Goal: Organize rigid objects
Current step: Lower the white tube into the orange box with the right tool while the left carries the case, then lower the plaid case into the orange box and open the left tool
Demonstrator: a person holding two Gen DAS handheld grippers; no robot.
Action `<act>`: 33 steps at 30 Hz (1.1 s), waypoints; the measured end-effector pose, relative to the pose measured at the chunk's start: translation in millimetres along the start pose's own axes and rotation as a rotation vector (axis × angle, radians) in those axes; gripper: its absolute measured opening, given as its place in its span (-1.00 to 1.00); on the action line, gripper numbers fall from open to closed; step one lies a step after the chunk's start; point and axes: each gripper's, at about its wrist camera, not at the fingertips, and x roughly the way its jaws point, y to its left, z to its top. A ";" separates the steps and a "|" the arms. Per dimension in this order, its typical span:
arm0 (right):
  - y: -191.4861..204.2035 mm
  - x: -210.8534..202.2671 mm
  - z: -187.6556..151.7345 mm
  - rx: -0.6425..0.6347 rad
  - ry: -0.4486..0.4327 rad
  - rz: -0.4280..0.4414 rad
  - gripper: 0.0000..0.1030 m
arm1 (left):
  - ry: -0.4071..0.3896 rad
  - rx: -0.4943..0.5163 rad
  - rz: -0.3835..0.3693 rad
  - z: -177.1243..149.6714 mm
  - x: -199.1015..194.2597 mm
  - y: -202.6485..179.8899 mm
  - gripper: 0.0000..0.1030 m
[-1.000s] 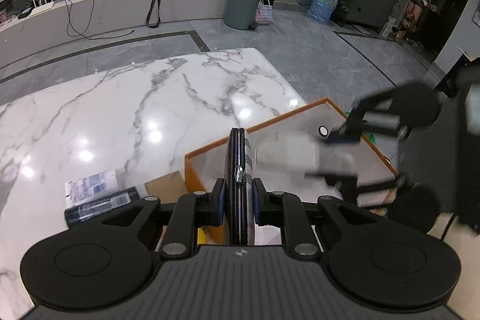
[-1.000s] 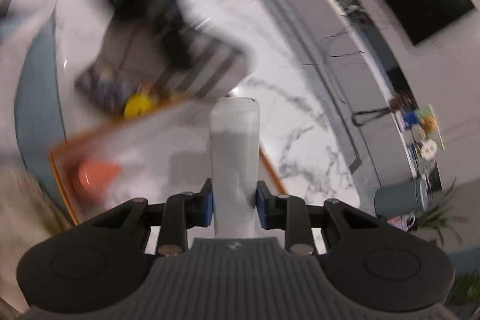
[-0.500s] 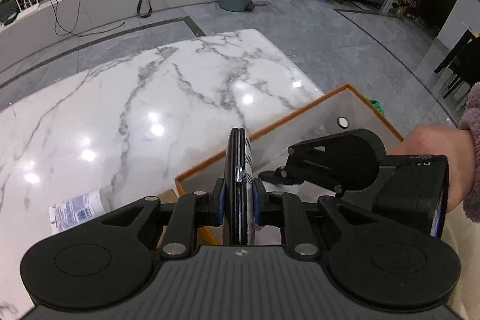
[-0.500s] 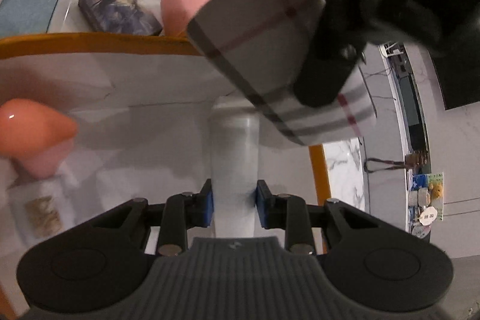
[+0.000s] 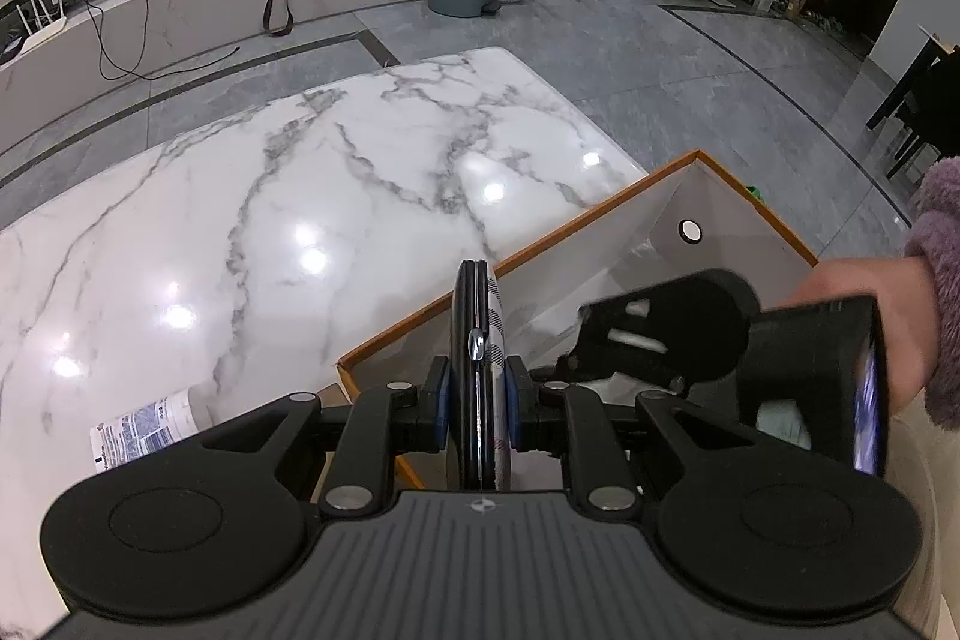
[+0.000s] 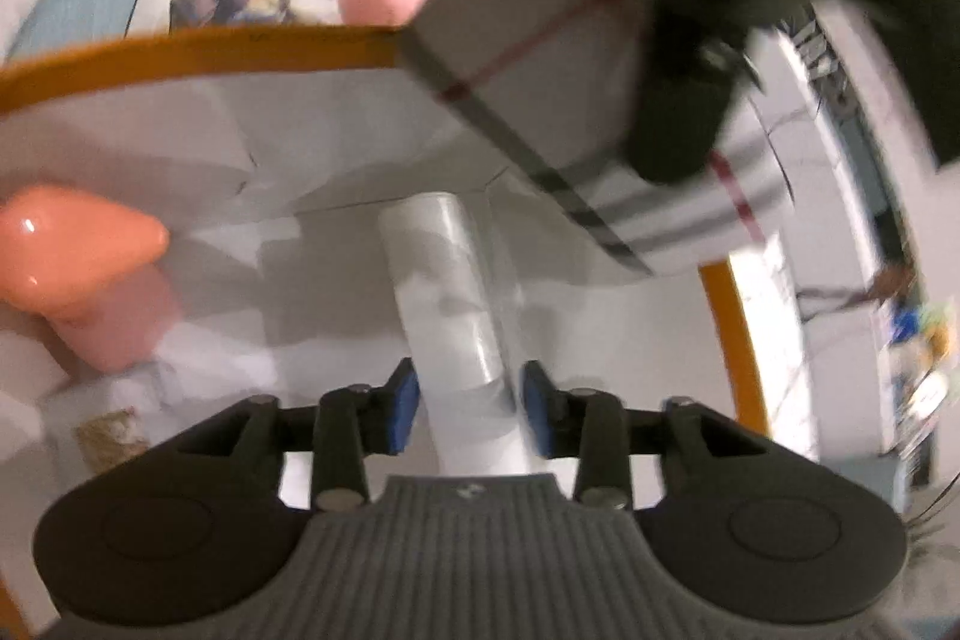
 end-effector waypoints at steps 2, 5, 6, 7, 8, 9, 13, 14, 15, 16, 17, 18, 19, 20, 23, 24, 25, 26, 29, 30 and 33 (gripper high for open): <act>-10.1 -2.1 -3.0 0.069 0.018 0.055 0.09 | 0.000 0.002 0.002 -0.3 0.4 -0.3 -0.62; -21.2 -1.2 -10.7 0.157 0.051 0.105 0.24 | 0.001 0.005 0.003 -0.7 0.3 -1.9 -0.62; -23.4 -0.2 -13.8 0.174 0.060 0.103 0.25 | 0.002 0.006 0.004 -1.0 0.6 -2.4 -0.62; -24.8 0.6 -16.6 0.184 0.066 0.099 0.28 | 0.004 0.008 0.004 -1.2 0.8 -3.0 -0.62; -25.9 1.4 -19.0 0.192 0.070 0.097 0.39 | 0.007 0.010 0.005 -1.5 1.1 -3.7 -0.62; -23.3 2.0 -19.2 0.195 0.079 0.087 0.45 | 0.009 0.012 0.005 -1.7 1.3 -4.1 -0.61; -23.4 8.3 -26.8 0.178 0.118 0.076 0.48 | 0.014 0.019 0.006 -1.9 2.1 -5.4 -0.61; -23.9 10.2 -29.1 0.178 0.132 0.075 0.52 | 0.016 0.020 0.006 -1.9 2.5 -5.5 -0.61; -24.5 11.8 -31.3 0.179 0.141 0.067 0.57 | 0.017 0.022 0.004 -1.8 2.9 -5.3 -0.61; -25.8 13.5 -33.5 0.187 0.150 0.059 0.58 | 0.018 0.025 0.004 -1.7 3.7 -5.6 -0.61; -28.6 14.7 -35.7 0.213 0.152 0.063 0.59 | 0.018 0.029 0.005 -1.3 4.9 -5.8 -0.61; -32.2 15.4 -37.2 0.250 0.149 0.075 0.58 | 0.019 0.033 0.006 -0.6 6.0 -6.2 -0.61; -35.7 16.8 -38.3 0.287 0.150 0.090 0.56 | 0.018 0.036 0.009 0.1 7.0 -6.0 -0.61; -38.1 17.8 -39.3 0.315 0.142 0.100 0.54 | 0.017 0.038 0.011 1.2 7.4 -5.7 -0.61; -39.2 18.4 -38.8 0.313 0.104 0.084 0.53 | 0.017 0.039 0.012 3.4 8.6 -5.3 -0.61; -39.8 18.8 -38.1 0.307 0.097 0.085 0.52 | 0.019 0.042 0.011 4.1 9.2 -5.5 -0.61; -40.3 19.4 -36.9 0.297 0.089 0.083 0.52 | 0.020 0.047 0.011 4.2 9.6 -6.0 -0.61; -40.9 20.4 -35.2 0.285 0.082 0.080 0.52 | 0.021 0.052 0.013 4.4 10.2 -6.6 -0.61; -43.4 24.2 -27.6 0.263 0.063 0.063 0.52 | 0.025 0.058 0.010 5.5 12.6 -7.3 -0.61; -44.4 25.4 -24.8 0.264 0.057 0.053 0.54 | 0.027 0.061 0.010 5.6 13.4 -7.6 -0.61; -45.9 29.0 -21.4 0.269 0.057 0.019 0.53 | 0.028 0.082 0.012 4.7 15.6 -10.8 -0.61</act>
